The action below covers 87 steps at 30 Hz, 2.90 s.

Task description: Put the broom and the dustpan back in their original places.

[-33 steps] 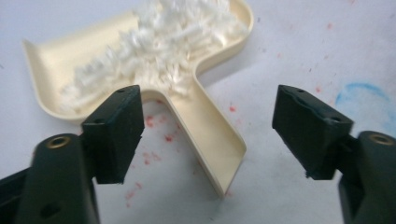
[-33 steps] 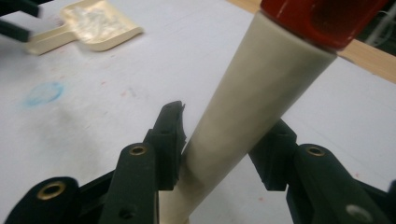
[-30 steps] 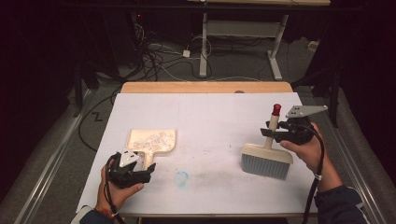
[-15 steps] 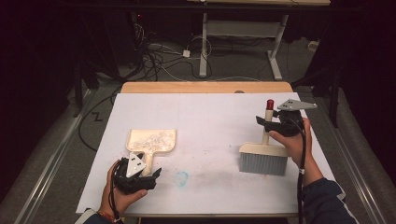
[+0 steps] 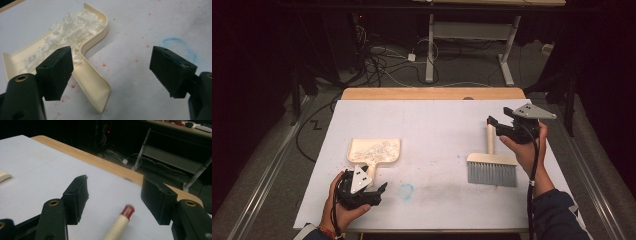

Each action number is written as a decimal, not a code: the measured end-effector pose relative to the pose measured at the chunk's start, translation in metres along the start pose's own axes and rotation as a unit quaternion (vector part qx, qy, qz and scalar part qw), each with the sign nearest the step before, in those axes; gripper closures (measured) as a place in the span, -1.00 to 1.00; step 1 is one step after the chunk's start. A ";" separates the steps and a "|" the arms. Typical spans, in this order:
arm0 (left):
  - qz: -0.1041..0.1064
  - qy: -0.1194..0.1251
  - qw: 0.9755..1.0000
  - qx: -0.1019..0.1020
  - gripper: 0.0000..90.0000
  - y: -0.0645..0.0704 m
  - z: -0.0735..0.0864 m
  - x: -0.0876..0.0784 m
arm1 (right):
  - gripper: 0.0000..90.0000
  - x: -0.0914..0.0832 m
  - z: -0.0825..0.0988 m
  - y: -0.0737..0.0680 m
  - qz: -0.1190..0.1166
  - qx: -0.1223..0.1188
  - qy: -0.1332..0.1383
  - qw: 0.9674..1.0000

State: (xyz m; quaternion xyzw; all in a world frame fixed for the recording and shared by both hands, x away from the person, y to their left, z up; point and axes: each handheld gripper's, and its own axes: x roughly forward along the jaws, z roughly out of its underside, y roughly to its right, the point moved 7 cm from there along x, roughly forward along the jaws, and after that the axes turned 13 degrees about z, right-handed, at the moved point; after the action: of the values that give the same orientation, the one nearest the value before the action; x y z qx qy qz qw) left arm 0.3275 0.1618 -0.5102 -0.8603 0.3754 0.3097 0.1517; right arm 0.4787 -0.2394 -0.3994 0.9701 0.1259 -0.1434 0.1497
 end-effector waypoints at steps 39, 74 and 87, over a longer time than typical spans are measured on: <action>-0.005 -0.006 1.000 0.023 -0.60 0.004 0.002 0.002 | -0.43 -0.069 -0.019 -0.028 -0.046 -0.027 0.066 0.996; -0.014 0.018 0.999 0.046 -0.60 0.007 -0.008 0.000 | -0.44 -0.118 0.109 -0.026 -0.036 -0.056 0.038 0.997; -0.015 0.022 0.999 0.043 -0.65 0.006 -0.005 0.000 | -0.48 -0.121 0.111 -0.033 -0.040 -0.065 0.031 0.997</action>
State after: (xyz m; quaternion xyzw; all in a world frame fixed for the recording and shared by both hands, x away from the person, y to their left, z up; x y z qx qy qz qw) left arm 0.3256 0.1551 -0.5063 -0.8649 0.3788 0.2722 0.1854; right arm 0.3305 -0.2694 -0.4713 0.9564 0.1786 -0.1110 0.2026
